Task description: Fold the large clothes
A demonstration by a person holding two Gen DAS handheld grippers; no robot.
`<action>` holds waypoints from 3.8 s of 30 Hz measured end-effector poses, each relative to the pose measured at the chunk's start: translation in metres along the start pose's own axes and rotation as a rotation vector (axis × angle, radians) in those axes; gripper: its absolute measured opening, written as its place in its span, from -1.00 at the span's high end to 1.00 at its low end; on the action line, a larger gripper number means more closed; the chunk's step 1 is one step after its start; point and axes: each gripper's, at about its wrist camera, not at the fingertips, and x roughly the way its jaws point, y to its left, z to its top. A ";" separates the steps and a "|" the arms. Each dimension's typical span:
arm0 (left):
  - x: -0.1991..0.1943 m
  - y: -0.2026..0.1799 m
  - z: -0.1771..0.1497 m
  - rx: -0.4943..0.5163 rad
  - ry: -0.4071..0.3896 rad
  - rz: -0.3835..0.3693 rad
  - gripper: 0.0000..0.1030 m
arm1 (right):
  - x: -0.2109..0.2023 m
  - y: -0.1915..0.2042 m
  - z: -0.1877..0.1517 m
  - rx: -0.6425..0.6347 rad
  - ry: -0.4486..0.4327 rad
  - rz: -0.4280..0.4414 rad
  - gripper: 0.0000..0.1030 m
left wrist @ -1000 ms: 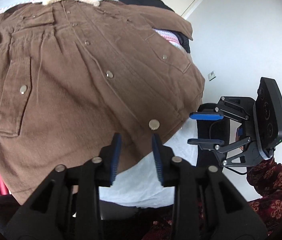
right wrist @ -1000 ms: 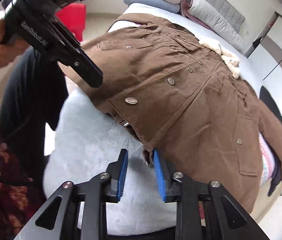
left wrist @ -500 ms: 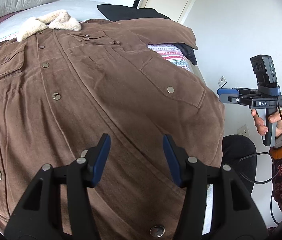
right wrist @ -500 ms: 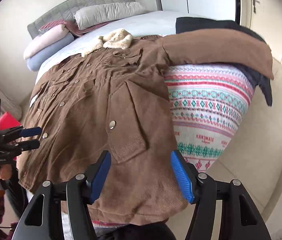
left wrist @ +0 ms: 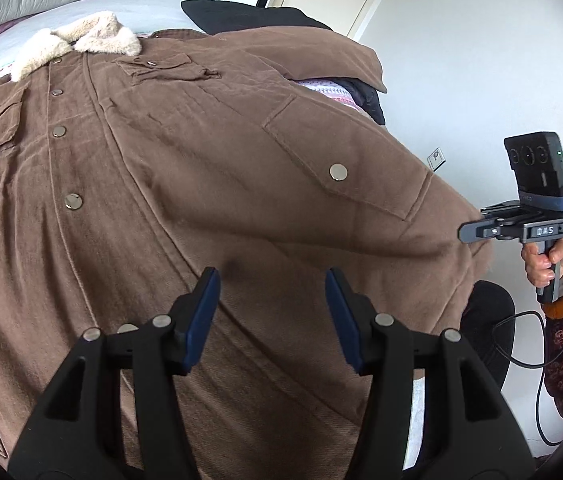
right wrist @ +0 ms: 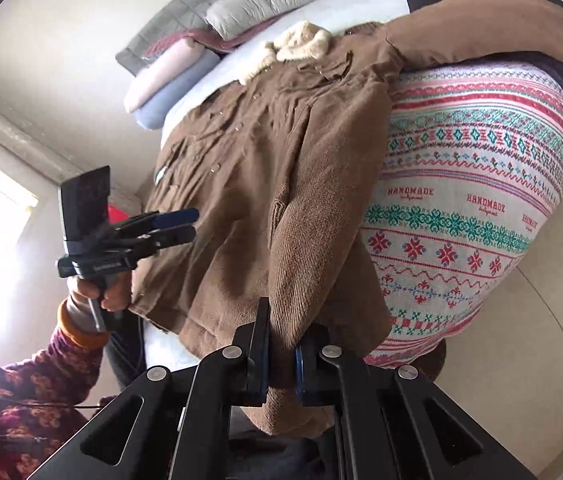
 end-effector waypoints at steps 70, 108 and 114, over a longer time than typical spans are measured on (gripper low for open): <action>0.013 0.222 0.109 -0.444 -0.144 0.395 -0.97 | -0.058 -0.286 0.229 0.707 -0.632 -0.558 0.77; 0.019 0.227 0.102 -0.454 -0.112 0.315 -0.97 | -0.039 -0.286 0.210 0.832 -0.708 -0.273 -0.45; 0.022 0.225 0.102 -0.433 -0.107 0.331 -0.97 | -0.049 -0.297 0.191 0.888 -0.845 -0.384 -0.45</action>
